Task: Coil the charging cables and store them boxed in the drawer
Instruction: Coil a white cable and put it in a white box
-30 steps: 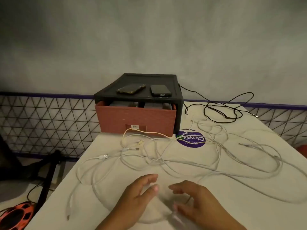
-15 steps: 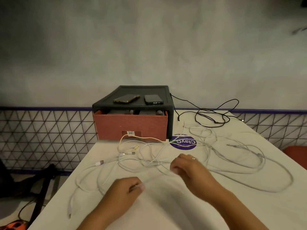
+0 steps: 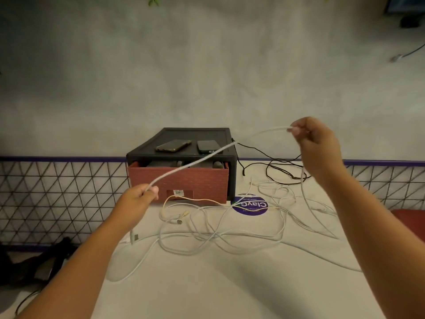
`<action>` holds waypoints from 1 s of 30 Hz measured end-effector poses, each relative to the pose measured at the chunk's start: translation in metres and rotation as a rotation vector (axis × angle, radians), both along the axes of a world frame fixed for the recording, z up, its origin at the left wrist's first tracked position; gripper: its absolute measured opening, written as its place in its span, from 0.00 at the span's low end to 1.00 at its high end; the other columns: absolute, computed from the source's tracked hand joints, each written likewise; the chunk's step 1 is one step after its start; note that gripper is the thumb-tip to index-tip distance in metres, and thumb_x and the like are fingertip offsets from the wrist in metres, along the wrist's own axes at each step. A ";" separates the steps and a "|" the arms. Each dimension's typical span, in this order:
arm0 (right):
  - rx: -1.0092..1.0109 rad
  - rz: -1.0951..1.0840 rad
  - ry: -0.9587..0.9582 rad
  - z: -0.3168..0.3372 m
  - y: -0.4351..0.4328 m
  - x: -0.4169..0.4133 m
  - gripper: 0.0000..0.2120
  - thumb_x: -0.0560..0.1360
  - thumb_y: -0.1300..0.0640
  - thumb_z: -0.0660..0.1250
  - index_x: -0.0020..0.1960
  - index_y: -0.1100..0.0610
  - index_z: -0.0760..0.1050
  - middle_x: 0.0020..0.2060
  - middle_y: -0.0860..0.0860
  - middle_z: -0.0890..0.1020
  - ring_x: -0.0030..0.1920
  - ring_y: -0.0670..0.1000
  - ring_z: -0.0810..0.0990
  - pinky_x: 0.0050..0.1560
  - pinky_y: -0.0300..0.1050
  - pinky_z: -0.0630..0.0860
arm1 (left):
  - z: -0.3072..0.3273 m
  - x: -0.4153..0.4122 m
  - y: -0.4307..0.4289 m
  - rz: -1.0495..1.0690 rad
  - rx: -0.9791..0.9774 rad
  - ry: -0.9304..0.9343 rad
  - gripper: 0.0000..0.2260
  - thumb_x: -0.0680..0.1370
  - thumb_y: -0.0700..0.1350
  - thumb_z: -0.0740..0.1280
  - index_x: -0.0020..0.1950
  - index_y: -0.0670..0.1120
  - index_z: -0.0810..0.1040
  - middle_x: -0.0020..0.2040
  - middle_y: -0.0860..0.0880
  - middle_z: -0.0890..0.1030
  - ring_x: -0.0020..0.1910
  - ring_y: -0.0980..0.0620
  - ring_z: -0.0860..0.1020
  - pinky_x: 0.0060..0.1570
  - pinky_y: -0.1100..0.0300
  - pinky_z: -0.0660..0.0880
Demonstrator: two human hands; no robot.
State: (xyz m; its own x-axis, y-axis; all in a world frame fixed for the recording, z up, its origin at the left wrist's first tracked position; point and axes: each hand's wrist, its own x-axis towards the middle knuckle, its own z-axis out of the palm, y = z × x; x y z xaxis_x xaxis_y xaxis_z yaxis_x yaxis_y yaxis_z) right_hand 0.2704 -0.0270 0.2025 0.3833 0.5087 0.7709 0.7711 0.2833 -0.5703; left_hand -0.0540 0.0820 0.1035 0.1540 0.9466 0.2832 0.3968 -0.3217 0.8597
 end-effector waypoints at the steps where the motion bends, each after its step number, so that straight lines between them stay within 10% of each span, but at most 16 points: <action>1: 0.026 -0.020 0.019 0.006 0.000 0.007 0.06 0.78 0.61 0.62 0.50 0.62 0.77 0.43 0.57 0.77 0.38 0.45 0.71 0.36 0.31 0.64 | 0.000 -0.001 0.002 0.017 -0.016 -0.019 0.12 0.79 0.46 0.62 0.38 0.45 0.77 0.39 0.45 0.77 0.44 0.45 0.75 0.56 0.45 0.72; 7: 0.061 -0.082 0.023 0.026 -0.005 0.035 0.08 0.78 0.60 0.62 0.51 0.62 0.78 0.42 0.53 0.74 0.30 0.31 0.69 0.31 0.24 0.62 | 0.010 0.005 -0.004 -0.144 -0.266 -0.469 0.12 0.77 0.42 0.64 0.34 0.45 0.68 0.23 0.53 0.64 0.23 0.56 0.63 0.33 0.59 0.69; 14: -0.027 -0.134 -0.009 0.025 -0.007 0.043 0.05 0.76 0.55 0.66 0.45 0.57 0.78 0.38 0.54 0.75 0.35 0.48 0.69 0.34 0.36 0.64 | 0.029 0.014 -0.017 -0.565 -0.492 -1.127 0.25 0.47 0.47 0.82 0.25 0.49 0.64 0.21 0.54 0.59 0.23 0.57 0.51 0.18 0.67 0.56; 22: -0.450 -0.453 -0.453 0.027 -0.014 0.071 0.06 0.75 0.59 0.62 0.46 0.60 0.77 0.43 0.58 0.77 0.45 0.60 0.74 0.41 0.44 0.67 | 0.046 0.028 -0.027 -0.356 -0.497 -1.390 0.19 0.66 0.47 0.68 0.23 0.49 0.59 0.20 0.53 0.57 0.18 0.57 0.56 0.17 0.67 0.56; 30: -0.837 -0.592 -0.239 0.025 -0.032 0.091 0.16 0.74 0.49 0.67 0.37 0.62 0.74 0.34 0.56 0.76 0.39 0.57 0.74 0.32 0.41 0.65 | 0.041 0.036 -0.049 -0.242 -0.521 -1.397 0.23 0.79 0.51 0.59 0.24 0.49 0.61 0.21 0.54 0.58 0.19 0.58 0.56 0.20 0.68 0.57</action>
